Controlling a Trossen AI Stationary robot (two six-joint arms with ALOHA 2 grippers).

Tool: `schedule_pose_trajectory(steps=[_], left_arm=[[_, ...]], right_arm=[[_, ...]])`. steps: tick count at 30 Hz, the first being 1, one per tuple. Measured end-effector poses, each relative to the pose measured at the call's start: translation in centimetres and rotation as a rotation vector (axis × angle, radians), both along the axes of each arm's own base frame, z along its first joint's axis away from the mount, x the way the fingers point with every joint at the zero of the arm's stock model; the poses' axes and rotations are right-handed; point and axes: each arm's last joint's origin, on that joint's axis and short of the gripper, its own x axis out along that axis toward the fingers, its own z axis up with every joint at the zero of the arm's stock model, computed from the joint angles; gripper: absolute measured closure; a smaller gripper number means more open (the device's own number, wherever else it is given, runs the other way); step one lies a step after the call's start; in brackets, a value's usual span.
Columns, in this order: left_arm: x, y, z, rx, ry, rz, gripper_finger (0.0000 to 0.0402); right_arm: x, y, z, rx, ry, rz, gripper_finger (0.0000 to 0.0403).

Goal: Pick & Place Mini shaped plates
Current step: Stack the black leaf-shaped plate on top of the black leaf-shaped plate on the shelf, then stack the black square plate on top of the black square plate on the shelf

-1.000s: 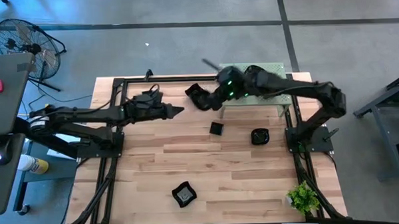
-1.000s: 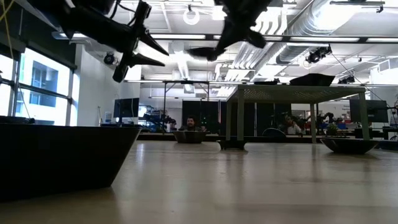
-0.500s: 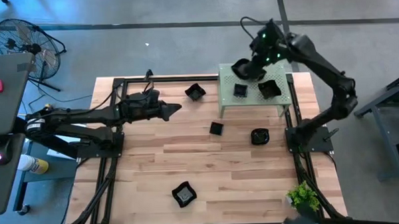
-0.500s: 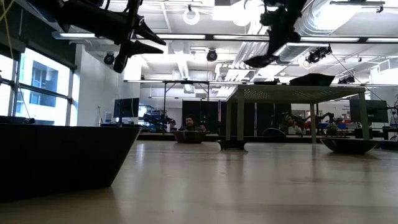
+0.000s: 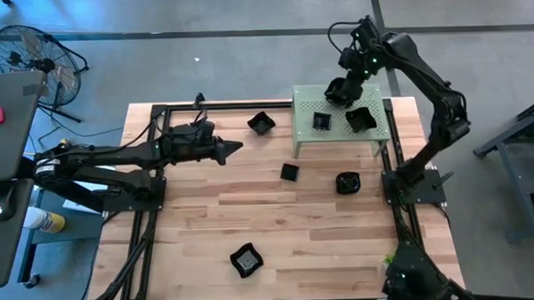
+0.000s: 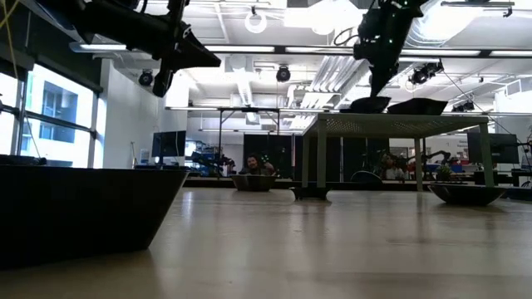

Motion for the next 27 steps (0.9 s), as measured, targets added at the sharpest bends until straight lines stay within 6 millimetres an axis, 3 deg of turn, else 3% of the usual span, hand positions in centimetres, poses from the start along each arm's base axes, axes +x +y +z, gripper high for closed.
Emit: schedule_pose_trajectory(steps=[11,20,27], left_arm=[[0.0,0.0,-0.2,-0.004,0.017,0.0,0.0393],[0.0,0.0,-0.2,-0.018,0.018,-0.026,0.0393],[-0.5,1.6,-0.4,-0.053,0.029,-0.015,0.0393]], right_arm=[[-0.2,-0.8,-1.2,0.051,0.057,0.021,0.0398],[-0.2,-0.8,-1.2,0.048,0.062,-0.014,0.0337],[-0.4,1.0,0.5,0.064,-0.041,-0.116,0.0323]])
